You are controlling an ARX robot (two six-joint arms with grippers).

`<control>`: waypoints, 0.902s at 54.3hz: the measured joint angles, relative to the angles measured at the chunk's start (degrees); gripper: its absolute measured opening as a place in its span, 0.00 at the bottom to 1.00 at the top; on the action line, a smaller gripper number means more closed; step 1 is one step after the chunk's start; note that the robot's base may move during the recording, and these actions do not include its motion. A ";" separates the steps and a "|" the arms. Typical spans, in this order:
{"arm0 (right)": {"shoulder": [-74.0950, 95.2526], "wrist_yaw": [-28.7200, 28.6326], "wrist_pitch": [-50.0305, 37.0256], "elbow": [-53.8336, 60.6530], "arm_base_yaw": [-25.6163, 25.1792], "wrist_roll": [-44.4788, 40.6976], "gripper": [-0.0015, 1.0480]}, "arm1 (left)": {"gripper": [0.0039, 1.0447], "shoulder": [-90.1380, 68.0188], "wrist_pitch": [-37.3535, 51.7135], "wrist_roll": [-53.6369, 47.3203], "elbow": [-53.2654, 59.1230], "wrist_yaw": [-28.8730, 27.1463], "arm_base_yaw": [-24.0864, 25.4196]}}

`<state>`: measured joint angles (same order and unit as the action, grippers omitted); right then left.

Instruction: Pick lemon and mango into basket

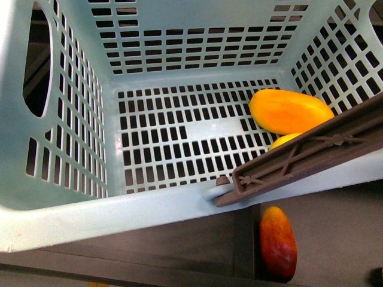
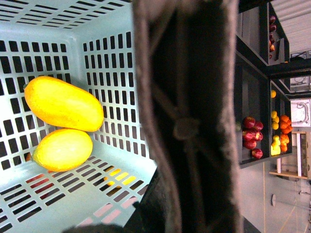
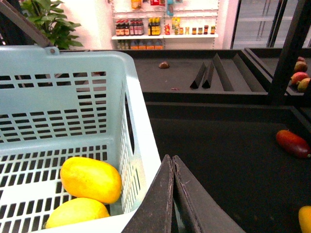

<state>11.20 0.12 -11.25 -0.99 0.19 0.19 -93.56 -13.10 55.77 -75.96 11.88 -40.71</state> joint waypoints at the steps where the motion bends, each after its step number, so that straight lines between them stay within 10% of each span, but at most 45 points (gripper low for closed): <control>1: -0.26 0.00 0.26 0.00 0.00 0.00 0.02 | 0.04 0.00 0.00 0.00 0.00 0.02 0.00; 26: -10.82 0.00 11.17 -0.02 0.00 -0.04 0.03 | 0.04 0.00 0.00 0.09 0.00 0.15 0.00; 49: -10.84 0.00 11.17 -0.02 0.00 -0.02 0.64 | 0.04 0.00 0.48 0.15 0.13 -1.27 -0.15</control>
<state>0.36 0.12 -0.08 -1.02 0.19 0.16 -93.56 -12.62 55.92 -75.83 10.61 -40.86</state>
